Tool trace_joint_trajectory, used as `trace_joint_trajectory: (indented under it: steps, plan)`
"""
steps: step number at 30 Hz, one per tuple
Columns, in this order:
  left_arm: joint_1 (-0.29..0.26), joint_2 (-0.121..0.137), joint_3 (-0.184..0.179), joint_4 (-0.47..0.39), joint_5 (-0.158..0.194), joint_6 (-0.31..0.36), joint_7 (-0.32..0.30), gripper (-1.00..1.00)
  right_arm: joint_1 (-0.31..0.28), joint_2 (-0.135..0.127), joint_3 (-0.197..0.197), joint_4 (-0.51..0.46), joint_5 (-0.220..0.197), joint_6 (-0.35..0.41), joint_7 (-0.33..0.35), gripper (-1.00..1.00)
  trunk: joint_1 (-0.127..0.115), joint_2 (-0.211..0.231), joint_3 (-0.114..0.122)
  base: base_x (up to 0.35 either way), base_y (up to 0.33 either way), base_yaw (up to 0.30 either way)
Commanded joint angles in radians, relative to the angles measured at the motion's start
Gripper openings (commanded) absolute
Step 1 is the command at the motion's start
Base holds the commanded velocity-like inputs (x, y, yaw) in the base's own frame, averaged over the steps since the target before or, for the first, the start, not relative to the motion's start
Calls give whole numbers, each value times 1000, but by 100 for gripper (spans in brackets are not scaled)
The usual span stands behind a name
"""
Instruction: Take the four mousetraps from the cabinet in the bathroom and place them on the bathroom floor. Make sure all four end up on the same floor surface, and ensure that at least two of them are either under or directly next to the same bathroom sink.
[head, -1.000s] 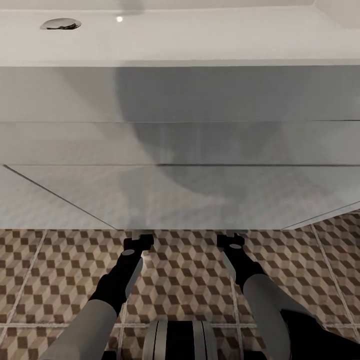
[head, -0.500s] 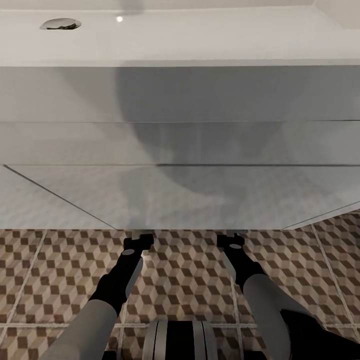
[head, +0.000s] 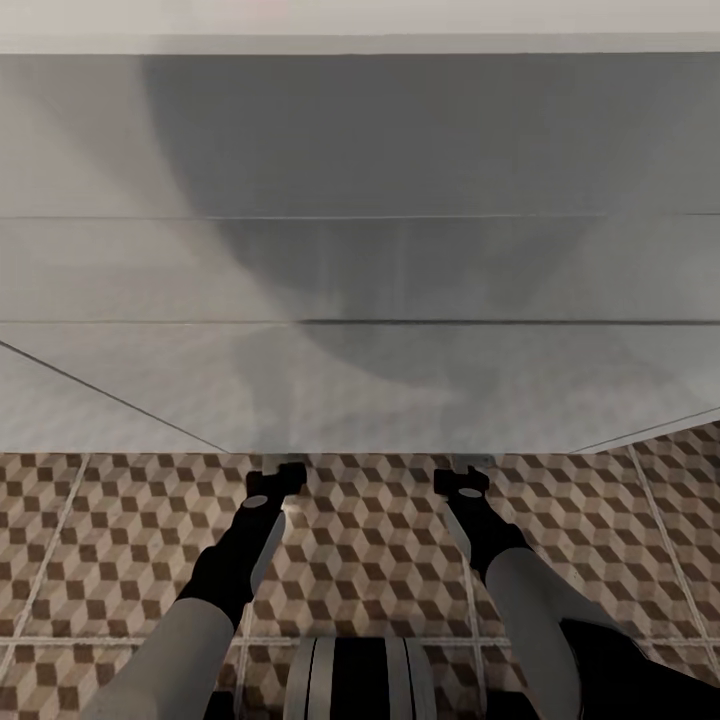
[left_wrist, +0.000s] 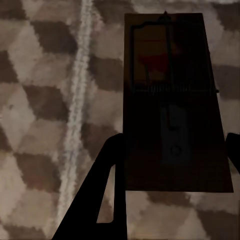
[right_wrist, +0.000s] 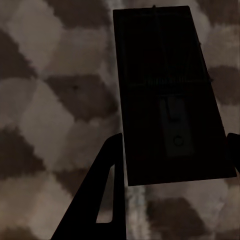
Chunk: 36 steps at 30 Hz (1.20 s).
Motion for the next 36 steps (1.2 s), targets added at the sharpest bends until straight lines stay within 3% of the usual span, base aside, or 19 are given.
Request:
trace_joint_trajectory:
  steps: [1,9,20,36]
  plan:
    - [0,0,-3,-6,-3,7,8,-100,0,1,-5,-2,9,7,0,-100,0,0,-1,0,0,0]
    - [0,0,-4,-26,-2,7,8,-100,0,1,-4,-2,10,6,-1,-100,0,0,-1,0,0,0]
    - [0,0,-4,-29,-3,-3,7,-100,0,1,-4,-2,29,5,-1,-100,5,-3,-43,0,0,0]
    - [0,1,-7,-27,-14,-8,7,-100,0,1,-3,-2,45,2,-1,-100,5,-3,-43,0,0,0]
